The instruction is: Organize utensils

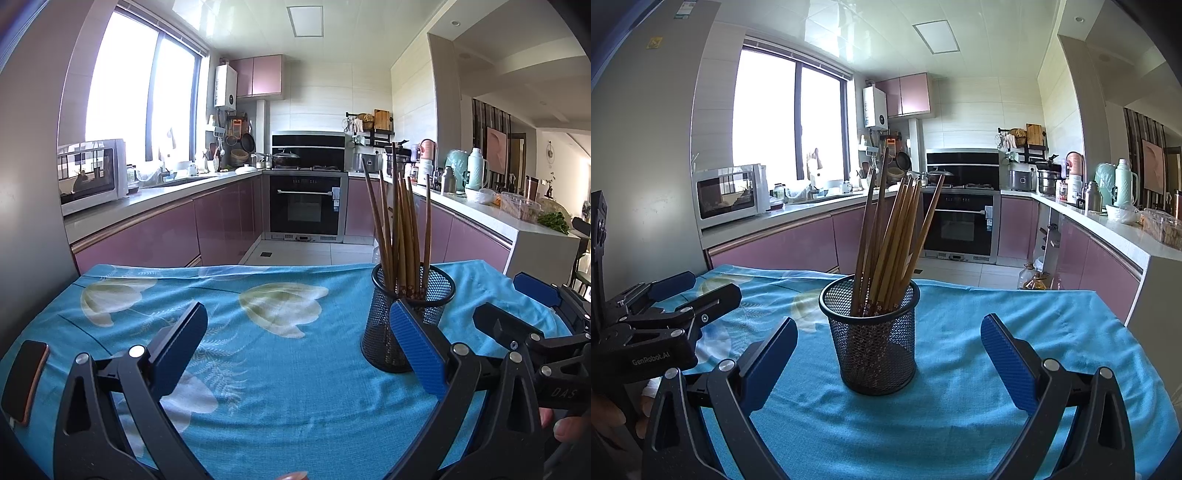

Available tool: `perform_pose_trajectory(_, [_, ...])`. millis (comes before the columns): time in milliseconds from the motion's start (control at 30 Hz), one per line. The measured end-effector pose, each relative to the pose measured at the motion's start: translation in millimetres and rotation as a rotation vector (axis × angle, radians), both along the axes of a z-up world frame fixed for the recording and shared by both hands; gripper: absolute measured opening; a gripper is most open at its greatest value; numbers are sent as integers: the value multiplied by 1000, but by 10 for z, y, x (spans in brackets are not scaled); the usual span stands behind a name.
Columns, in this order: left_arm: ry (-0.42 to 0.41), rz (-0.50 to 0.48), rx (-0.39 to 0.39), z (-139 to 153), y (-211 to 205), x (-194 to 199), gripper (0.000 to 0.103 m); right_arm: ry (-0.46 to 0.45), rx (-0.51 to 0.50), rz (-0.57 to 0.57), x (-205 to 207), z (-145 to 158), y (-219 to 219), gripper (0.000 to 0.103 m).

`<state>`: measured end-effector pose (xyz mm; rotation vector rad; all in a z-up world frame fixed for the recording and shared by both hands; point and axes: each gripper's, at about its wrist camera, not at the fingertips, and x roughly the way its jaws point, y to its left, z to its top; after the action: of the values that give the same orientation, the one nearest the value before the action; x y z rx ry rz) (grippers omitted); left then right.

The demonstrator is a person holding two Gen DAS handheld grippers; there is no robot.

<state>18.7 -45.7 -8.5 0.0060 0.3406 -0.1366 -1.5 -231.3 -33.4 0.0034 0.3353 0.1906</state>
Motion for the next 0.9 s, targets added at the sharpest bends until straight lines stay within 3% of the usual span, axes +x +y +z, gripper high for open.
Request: perform_pose_trajectory(900, [22, 0, -1, -50, -32, 24, 97, 10, 11, -4, 21, -34, -32, 96])
